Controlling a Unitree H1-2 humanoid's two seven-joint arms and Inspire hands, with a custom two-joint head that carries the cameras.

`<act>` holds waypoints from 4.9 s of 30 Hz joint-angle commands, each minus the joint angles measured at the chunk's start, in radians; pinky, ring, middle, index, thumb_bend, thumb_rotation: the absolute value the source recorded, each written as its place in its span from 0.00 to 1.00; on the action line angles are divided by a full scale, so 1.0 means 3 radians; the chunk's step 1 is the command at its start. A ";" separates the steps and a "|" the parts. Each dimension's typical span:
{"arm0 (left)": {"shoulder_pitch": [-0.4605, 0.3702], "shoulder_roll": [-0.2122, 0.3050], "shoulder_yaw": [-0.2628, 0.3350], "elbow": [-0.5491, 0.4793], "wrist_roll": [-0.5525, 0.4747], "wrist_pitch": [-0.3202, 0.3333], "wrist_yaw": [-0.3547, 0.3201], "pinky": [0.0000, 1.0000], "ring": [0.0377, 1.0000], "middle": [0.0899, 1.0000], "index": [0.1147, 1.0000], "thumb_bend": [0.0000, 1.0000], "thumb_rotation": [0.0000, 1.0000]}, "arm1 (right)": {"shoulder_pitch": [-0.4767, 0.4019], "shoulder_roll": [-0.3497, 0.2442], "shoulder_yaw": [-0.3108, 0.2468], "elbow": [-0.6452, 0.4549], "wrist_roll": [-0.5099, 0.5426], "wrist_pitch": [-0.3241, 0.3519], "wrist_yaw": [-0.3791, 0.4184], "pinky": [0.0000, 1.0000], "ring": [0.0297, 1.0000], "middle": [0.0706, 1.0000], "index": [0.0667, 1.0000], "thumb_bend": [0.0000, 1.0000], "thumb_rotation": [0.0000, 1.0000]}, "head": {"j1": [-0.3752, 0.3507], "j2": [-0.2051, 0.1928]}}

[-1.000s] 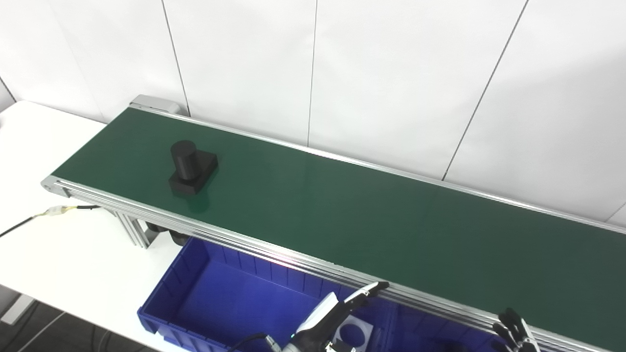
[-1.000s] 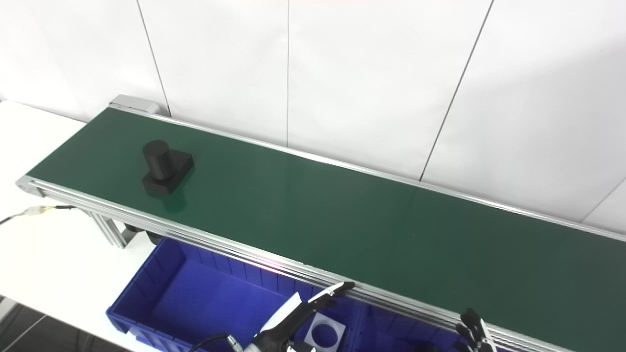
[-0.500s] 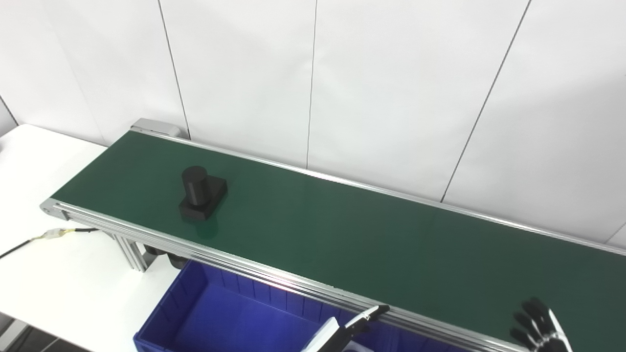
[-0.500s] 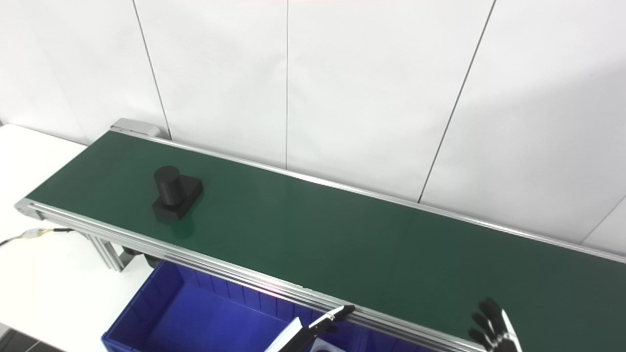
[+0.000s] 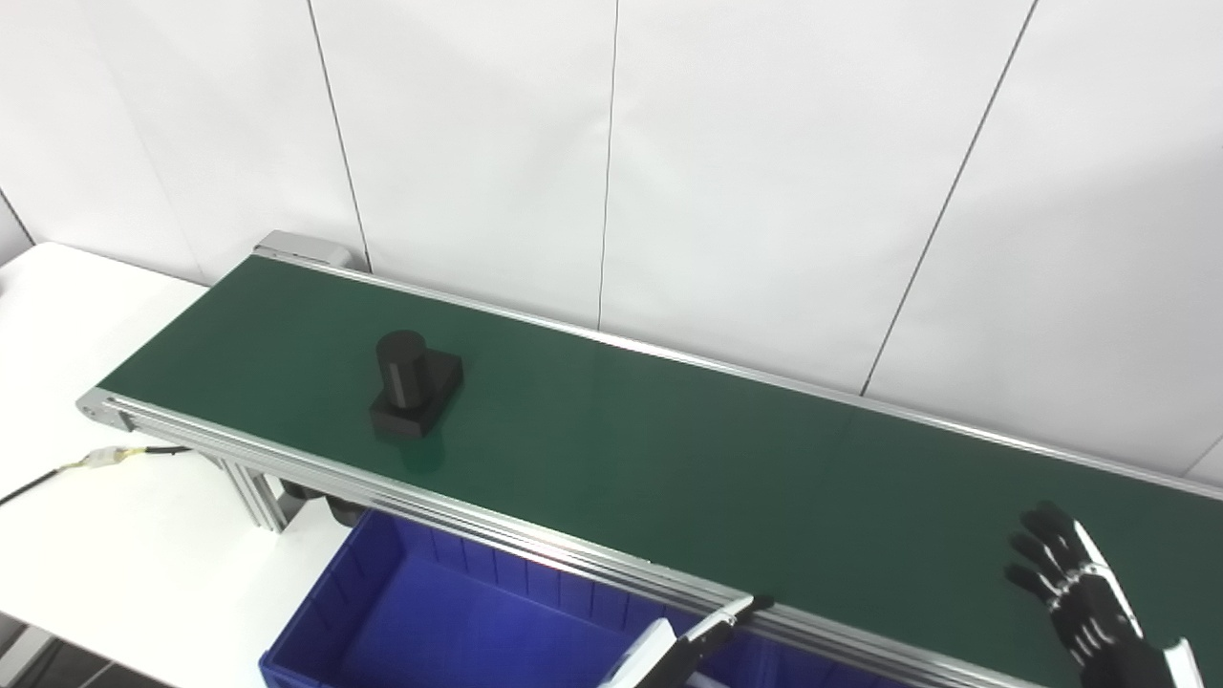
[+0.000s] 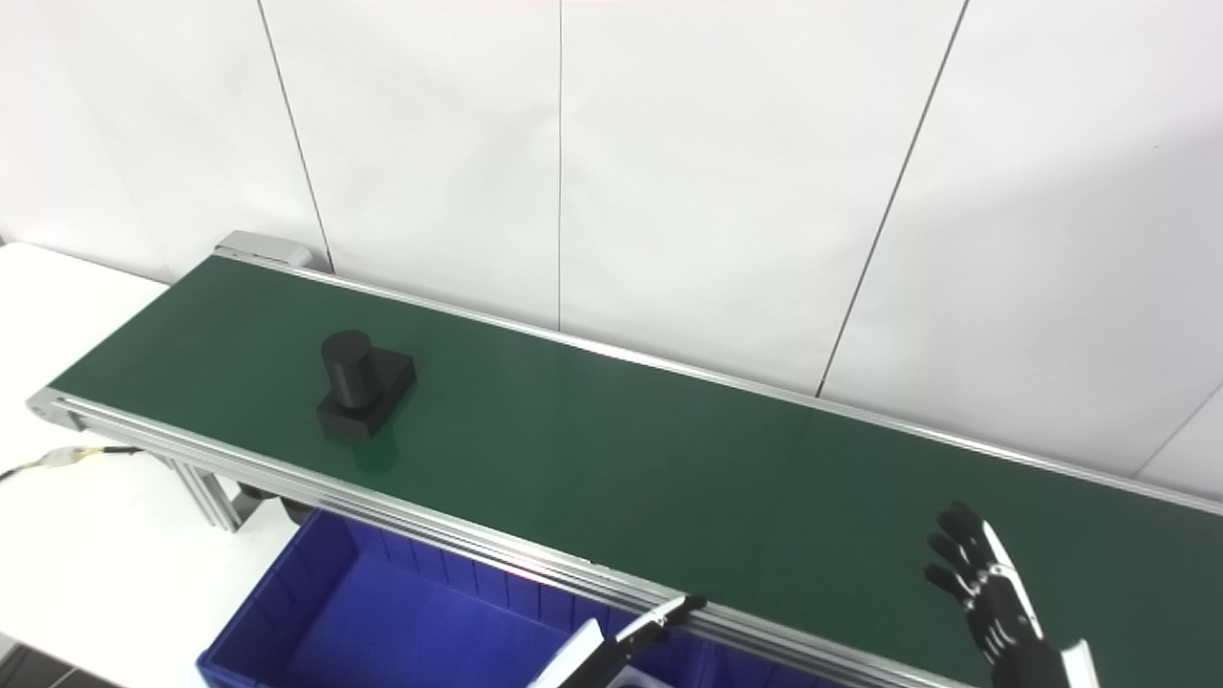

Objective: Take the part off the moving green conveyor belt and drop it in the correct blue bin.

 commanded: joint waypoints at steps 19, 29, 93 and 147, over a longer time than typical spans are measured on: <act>-0.0100 -0.0001 -0.0002 -0.0038 -0.0027 -0.0123 0.0094 0.88 0.92 0.95 0.94 1.00 0.41 | -0.0667 0.0019 0.0165 -0.0065 -0.0515 0.0457 0.0027 0.84 0.90 0.92 0.92 0.91 0.24 | 0.0003 -0.0028; -0.0136 -0.0029 -0.0008 0.0022 -0.0002 -0.0123 0.0143 0.83 0.90 0.94 0.93 1.00 0.42 | -0.1046 -0.0002 0.0306 0.0121 -0.0632 0.0528 0.0141 0.86 0.91 0.92 0.92 0.89 0.27 | -0.0015 -0.0052; 0.0139 0.0107 0.0026 -0.0498 0.0173 -0.0122 0.0299 0.93 0.95 0.95 0.95 1.00 0.45 | -0.2480 0.0671 0.1014 0.1906 -0.1233 0.0674 0.0191 0.81 0.87 0.90 0.92 0.94 0.36 | -0.0053 -0.0002; 0.0124 0.0100 -0.0079 -0.0573 0.0324 -0.0123 0.0244 0.87 0.90 0.91 0.93 1.00 0.47 | -0.2976 0.1129 0.1402 0.3365 -0.1401 0.0555 -0.0062 0.65 0.74 0.83 0.87 0.84 0.20 | -0.0073 0.0130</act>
